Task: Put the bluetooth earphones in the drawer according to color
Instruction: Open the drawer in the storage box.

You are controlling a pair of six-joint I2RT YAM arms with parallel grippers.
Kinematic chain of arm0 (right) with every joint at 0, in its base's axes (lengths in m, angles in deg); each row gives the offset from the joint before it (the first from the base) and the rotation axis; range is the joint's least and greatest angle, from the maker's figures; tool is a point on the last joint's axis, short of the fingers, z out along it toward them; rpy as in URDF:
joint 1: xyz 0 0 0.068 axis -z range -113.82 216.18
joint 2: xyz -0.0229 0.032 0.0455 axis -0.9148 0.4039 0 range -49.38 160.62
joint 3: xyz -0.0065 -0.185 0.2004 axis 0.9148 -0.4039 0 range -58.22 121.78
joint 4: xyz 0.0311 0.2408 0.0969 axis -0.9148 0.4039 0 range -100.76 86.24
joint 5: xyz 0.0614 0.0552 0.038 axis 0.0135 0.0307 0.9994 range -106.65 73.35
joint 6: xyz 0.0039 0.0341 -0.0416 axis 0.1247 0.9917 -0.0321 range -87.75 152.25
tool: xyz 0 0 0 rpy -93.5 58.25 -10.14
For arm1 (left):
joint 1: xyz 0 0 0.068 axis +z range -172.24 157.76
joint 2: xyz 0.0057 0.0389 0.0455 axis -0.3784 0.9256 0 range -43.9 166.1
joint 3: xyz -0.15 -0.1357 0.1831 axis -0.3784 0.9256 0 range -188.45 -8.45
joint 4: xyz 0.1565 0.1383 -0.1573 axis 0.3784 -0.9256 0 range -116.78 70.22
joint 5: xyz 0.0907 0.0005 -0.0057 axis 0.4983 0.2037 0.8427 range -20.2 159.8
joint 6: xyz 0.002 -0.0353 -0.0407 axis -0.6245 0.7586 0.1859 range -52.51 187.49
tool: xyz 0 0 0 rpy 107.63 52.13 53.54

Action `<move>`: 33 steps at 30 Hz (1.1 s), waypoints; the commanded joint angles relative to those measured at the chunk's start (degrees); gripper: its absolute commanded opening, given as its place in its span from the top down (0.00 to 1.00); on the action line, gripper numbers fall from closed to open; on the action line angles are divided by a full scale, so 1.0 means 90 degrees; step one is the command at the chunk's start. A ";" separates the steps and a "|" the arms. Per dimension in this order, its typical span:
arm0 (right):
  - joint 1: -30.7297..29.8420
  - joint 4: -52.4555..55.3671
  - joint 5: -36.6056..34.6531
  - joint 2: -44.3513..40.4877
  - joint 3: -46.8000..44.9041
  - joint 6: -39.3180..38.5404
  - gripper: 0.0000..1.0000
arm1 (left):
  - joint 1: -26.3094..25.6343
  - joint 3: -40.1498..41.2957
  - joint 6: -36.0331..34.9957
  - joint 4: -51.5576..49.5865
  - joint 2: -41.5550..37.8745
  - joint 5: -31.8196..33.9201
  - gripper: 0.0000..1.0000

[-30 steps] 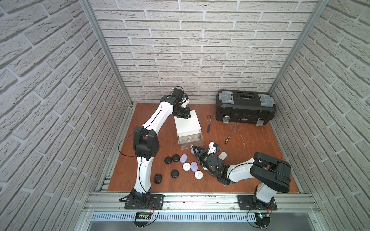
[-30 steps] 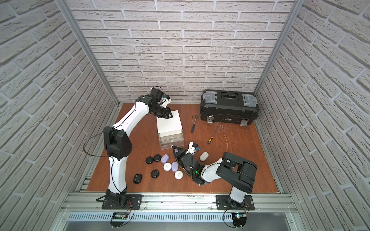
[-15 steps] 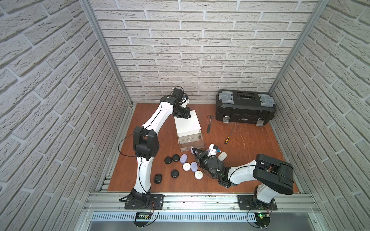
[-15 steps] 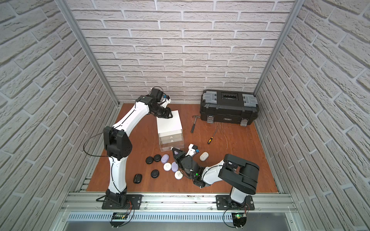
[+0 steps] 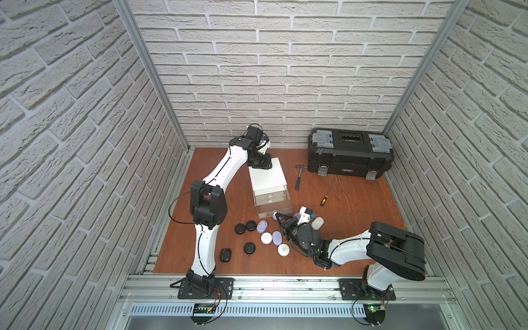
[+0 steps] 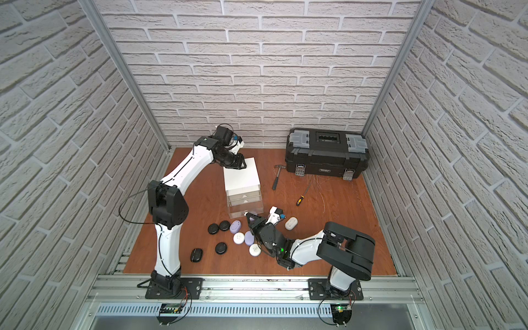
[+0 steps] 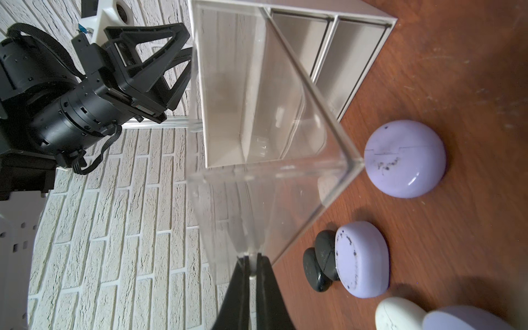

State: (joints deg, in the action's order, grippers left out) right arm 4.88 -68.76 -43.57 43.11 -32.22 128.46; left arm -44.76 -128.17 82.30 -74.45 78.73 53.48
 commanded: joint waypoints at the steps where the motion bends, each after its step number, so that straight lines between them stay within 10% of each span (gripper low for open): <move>1: -0.0172 0.0489 0.0517 -0.0267 -0.0135 0.0978 0.97 | -0.0046 0.0442 0.0060 -0.0976 0.0544 0.0283 0.60; 24: -0.0162 0.1134 0.0707 -0.0744 0.0119 0.0196 0.55 | -0.0077 0.0414 0.0037 -0.0949 0.0522 0.0289 0.59; 33: -0.0163 0.3620 0.1065 -0.2538 0.0154 -0.0628 0.37 | -0.0119 0.0251 0.0064 -0.0966 0.0205 0.0388 0.46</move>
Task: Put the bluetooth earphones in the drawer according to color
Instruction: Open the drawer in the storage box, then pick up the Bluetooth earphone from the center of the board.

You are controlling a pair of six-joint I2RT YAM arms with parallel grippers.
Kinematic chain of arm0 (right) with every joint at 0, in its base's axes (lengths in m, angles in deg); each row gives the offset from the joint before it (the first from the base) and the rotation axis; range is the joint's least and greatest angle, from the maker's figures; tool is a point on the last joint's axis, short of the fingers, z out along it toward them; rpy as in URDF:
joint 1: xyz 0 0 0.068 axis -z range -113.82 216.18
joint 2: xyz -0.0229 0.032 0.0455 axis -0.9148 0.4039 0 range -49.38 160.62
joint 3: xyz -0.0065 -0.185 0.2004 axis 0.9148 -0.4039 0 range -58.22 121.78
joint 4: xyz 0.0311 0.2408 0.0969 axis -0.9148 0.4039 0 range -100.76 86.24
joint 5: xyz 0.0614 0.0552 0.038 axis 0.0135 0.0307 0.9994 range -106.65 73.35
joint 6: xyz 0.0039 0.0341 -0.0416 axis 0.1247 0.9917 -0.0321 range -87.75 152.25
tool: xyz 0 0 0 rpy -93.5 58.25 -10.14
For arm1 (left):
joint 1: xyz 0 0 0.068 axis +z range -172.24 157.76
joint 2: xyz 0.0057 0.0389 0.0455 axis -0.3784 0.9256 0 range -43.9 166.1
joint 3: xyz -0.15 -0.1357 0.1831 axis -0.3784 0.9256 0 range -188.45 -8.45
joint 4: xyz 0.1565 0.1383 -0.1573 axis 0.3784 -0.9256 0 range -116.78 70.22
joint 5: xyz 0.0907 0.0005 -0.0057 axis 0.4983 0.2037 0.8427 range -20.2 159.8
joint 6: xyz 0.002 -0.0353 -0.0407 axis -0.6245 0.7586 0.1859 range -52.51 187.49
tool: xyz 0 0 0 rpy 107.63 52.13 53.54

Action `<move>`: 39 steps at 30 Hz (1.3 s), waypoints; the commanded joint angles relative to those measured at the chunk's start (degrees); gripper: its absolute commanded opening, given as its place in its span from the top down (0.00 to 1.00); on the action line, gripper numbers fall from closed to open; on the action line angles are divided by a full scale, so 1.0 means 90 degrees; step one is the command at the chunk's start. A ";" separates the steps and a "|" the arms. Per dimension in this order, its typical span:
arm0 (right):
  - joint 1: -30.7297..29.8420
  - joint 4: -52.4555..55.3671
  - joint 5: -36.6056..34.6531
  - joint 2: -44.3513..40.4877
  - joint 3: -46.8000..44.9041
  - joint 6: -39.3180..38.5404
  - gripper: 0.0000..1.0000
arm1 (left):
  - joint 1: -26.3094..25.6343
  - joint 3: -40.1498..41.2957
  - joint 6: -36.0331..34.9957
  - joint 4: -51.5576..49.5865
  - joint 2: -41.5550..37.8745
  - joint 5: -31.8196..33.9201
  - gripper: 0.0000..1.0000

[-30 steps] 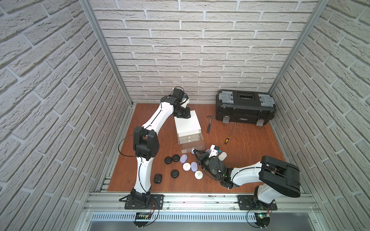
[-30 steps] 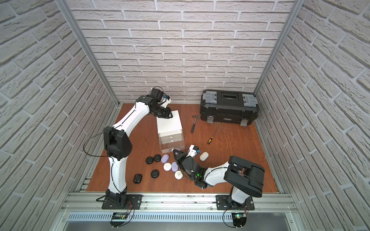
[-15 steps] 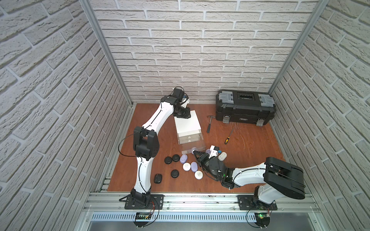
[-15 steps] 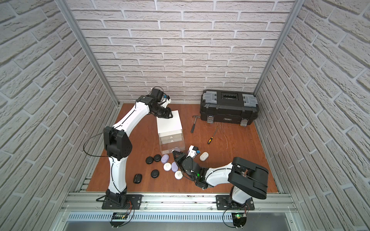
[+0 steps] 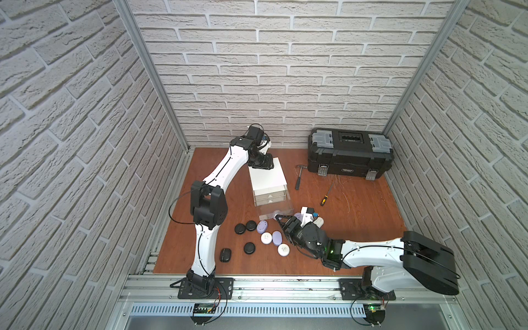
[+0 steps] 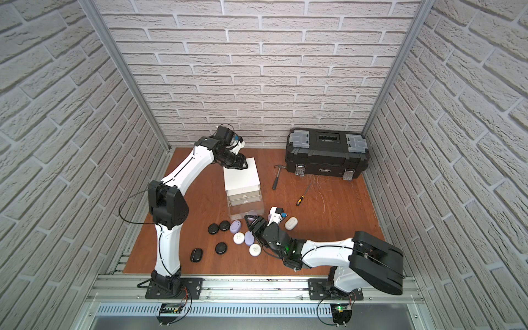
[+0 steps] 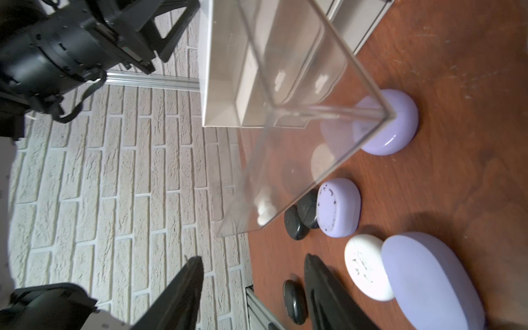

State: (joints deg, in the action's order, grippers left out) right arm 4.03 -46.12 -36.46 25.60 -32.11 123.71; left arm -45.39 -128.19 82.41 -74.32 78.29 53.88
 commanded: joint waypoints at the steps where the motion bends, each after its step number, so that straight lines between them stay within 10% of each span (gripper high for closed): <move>1: -0.0067 0.1482 0.0271 -0.0906 0.0146 -0.0287 0.37 | -0.0059 0.0199 0.0051 -0.0988 0.0180 0.0372 0.44; 15: 0.0928 0.7352 -0.0890 -0.4164 0.1504 -0.3070 0.36 | -0.0426 -0.0119 0.0337 -0.1866 -0.1880 0.2235 0.24; 27: 0.2941 0.7302 0.0667 -0.4063 0.1631 -0.4113 0.34 | -0.0293 0.4860 0.1407 -0.0996 -0.5150 0.2448 0.24; 39: 0.3663 0.7491 0.1127 -0.3887 0.1855 -0.4313 0.34 | -0.0116 0.6425 0.1552 0.0112 -0.4913 0.1822 0.24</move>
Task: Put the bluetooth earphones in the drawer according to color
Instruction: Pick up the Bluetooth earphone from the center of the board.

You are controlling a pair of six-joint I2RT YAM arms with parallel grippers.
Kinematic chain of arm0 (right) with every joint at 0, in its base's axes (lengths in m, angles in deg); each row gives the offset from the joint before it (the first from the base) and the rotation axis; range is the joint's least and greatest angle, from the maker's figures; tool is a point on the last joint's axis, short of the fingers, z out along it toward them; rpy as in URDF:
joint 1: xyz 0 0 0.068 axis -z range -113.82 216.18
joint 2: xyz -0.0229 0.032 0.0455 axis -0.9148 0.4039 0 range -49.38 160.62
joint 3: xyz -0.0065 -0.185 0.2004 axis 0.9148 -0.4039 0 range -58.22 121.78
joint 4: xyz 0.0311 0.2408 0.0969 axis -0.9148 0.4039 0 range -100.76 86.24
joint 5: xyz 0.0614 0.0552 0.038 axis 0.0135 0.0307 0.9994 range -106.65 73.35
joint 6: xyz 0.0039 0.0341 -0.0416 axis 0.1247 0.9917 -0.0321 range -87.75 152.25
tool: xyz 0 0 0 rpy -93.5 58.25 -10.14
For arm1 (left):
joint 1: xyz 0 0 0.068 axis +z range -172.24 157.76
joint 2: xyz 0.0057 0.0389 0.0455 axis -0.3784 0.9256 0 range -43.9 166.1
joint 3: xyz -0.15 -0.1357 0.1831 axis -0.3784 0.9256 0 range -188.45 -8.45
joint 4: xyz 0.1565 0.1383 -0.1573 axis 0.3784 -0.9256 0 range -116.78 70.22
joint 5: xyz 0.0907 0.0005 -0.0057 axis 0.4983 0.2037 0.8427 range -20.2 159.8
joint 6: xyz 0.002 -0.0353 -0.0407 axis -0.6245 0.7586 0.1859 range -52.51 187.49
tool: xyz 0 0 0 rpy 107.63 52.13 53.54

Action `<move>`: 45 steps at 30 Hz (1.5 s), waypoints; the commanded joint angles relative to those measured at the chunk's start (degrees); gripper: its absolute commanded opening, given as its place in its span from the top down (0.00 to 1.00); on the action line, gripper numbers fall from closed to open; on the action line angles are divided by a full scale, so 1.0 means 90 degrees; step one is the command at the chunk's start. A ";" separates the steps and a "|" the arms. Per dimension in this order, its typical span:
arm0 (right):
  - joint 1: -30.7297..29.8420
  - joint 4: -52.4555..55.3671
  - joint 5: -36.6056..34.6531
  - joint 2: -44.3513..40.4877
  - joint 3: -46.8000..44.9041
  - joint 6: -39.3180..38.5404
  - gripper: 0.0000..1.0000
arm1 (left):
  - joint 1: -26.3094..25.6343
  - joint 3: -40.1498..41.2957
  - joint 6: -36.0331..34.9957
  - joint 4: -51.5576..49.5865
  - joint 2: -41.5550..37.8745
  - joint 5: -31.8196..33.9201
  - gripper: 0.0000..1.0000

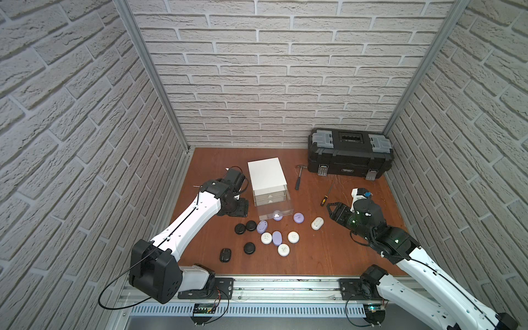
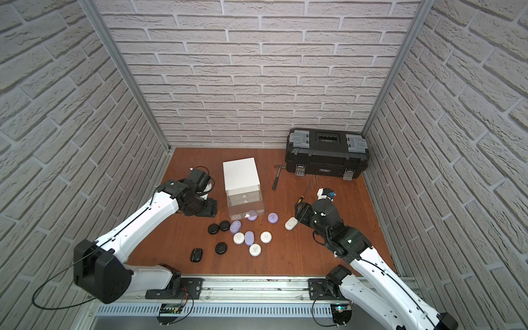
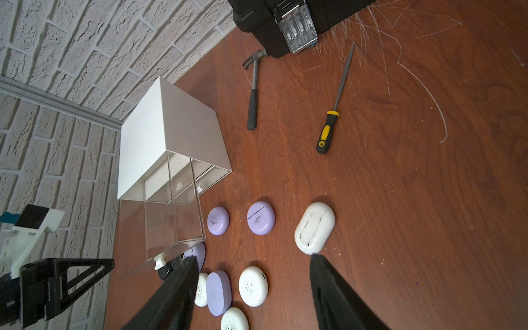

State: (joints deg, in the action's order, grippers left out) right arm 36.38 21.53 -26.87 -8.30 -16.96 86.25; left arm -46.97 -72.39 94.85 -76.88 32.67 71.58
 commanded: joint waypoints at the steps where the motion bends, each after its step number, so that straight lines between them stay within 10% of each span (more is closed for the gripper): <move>1: 0.0078 -0.0005 0.0082 -0.0126 0.0167 -0.0154 0.34 | 0.0058 0.0290 0.0209 0.0407 0.0212 -0.0123 0.24; 45: 0.1260 -0.0672 0.1437 0.0373 -0.0336 -0.0316 0.33 | -0.0272 0.1445 0.0668 0.1570 0.1190 -0.0434 0.24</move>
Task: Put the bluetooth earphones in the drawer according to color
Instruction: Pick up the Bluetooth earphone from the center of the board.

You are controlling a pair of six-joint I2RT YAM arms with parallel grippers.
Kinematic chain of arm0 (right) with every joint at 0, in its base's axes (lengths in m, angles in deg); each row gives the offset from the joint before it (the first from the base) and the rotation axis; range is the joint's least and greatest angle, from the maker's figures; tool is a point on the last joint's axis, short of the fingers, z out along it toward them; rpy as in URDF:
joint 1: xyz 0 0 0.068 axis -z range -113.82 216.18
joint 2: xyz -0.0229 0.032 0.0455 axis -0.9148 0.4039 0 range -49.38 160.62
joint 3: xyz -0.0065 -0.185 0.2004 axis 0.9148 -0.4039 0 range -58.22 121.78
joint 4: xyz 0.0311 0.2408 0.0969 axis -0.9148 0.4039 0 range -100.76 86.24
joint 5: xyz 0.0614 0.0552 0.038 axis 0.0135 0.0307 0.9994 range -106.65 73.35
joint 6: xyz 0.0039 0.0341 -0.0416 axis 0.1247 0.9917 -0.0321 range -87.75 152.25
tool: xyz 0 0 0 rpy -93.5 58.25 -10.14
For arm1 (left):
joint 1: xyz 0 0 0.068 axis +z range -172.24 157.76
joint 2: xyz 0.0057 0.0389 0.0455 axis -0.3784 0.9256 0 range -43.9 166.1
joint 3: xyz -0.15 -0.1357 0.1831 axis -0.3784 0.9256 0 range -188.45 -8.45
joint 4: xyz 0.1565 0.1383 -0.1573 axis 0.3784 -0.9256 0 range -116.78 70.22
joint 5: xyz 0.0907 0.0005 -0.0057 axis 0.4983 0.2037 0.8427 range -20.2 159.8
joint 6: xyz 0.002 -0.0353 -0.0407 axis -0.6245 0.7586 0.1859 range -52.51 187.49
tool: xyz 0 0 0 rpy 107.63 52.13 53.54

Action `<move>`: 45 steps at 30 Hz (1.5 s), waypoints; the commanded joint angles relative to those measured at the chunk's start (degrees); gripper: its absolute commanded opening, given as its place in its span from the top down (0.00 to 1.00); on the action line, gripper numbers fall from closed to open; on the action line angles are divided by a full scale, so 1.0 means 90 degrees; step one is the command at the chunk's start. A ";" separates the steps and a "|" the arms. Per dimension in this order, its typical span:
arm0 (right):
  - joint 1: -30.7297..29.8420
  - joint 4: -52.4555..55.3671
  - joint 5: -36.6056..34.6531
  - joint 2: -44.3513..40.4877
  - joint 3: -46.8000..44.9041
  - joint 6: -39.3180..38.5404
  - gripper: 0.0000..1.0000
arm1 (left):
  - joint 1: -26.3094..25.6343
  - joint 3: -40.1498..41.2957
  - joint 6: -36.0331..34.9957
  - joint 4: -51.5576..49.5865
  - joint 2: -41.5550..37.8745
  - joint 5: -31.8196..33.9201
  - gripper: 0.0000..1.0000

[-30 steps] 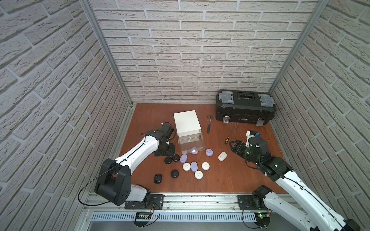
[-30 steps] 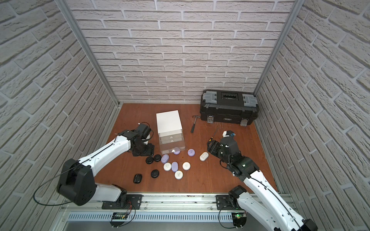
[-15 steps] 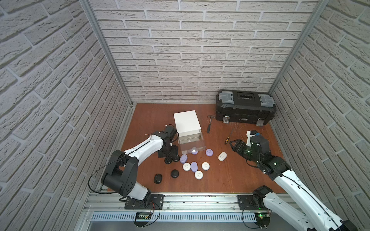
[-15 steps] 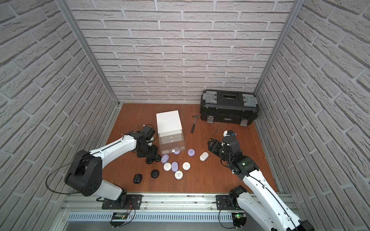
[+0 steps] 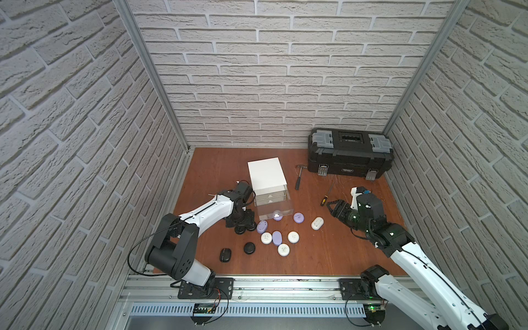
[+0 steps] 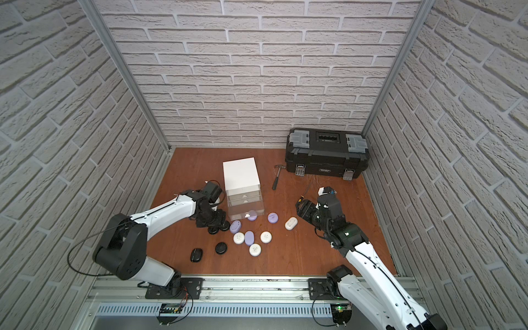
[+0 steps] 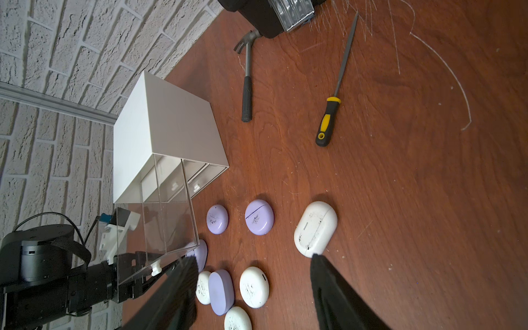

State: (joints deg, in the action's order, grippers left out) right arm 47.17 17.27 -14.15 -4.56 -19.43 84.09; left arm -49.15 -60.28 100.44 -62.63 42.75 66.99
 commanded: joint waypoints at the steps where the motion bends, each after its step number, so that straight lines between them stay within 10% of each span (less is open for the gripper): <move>1: 0.0061 -0.0199 0.0039 -0.0045 -0.0073 -0.0076 0.33 | -0.0027 0.0105 0.0051 -0.0045 0.0055 0.0133 0.24; 45: 0.0139 -0.0459 0.0324 0.0401 0.0002 -0.0047 0.33 | 0.0280 0.0073 -0.0176 0.0088 0.0496 0.0184 0.34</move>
State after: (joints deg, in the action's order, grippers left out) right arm 47.87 15.48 -11.52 -0.98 -20.09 84.11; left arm -47.14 -58.40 99.63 -62.72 46.62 69.20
